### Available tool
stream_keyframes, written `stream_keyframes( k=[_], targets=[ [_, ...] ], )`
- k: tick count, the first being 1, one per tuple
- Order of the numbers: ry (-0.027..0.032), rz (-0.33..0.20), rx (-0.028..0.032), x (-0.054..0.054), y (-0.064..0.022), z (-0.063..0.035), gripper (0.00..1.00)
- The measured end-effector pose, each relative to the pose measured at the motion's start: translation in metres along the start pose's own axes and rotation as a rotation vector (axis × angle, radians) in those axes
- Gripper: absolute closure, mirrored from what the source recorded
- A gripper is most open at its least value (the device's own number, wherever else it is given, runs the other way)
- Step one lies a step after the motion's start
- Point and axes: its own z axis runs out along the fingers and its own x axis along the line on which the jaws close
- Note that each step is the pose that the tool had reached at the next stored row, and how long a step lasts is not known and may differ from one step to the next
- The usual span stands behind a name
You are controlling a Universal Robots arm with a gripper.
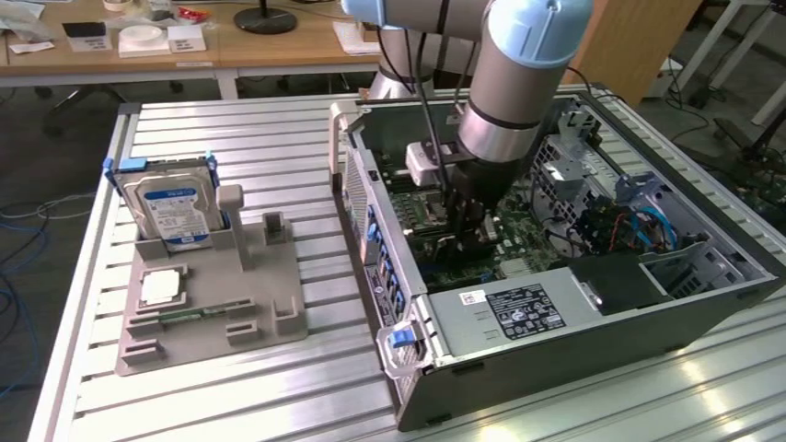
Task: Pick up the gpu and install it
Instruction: 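Insert the gpu into the slot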
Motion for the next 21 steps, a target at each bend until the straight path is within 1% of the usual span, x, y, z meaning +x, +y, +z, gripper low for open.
stream_keyframes(
  k=[8,9,12,13,14,17,21],
  targets=[
    [0.0,0.0,0.0082,-0.001,0.0,-0.029,0.65],
    [-0.0002,0.0,0.0098,-0.001,0.0,-0.0292,0.65],
    [-0.0006,0.0,0.0102,-0.001,0.0,-0.0292,0.66],
    [-0.0004,0.0,0.0101,-0.001,0.0,-0.0293,0.73],
    [-0.0004,0.0,0.0101,-0.001,0.0,-0.0293,0.73],
    [-0.0004,0.0,0.0101,-0.001,0.0,-0.0293,0.9],
    [-0.0004,0.0,0.0102,-0.001,0.0,-0.0293,0.89]
  ],
)
